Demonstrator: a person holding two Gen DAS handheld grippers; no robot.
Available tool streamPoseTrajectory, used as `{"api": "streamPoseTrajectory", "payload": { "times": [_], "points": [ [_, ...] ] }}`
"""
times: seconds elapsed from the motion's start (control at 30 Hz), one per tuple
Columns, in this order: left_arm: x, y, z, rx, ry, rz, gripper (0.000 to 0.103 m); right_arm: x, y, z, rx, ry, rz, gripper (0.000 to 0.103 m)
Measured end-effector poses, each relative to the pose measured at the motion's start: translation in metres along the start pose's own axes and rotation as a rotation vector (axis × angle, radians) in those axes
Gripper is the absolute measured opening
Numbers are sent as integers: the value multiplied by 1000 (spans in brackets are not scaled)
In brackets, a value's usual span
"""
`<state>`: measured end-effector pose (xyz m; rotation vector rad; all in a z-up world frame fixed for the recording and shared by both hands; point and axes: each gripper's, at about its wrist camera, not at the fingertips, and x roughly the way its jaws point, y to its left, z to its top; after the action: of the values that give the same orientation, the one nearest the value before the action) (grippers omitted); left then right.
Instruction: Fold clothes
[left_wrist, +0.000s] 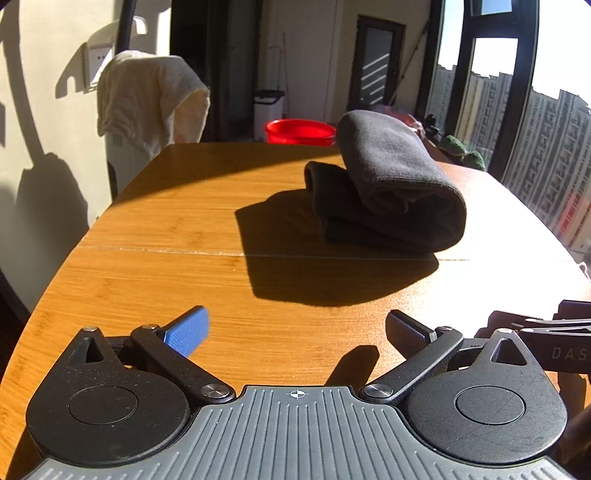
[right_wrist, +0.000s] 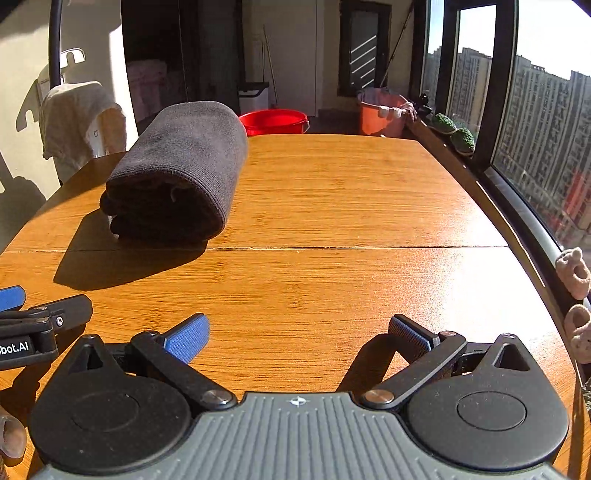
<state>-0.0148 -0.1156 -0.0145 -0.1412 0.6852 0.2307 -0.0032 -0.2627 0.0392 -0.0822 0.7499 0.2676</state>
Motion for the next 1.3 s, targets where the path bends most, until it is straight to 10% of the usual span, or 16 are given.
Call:
{"api": "streamPoseTrajectory", "payload": {
  "times": [1.3],
  "points": [
    [4,-6,3,40,25,47,103,-1,-1,-1,3,-13,-1,103]
  ]
}}
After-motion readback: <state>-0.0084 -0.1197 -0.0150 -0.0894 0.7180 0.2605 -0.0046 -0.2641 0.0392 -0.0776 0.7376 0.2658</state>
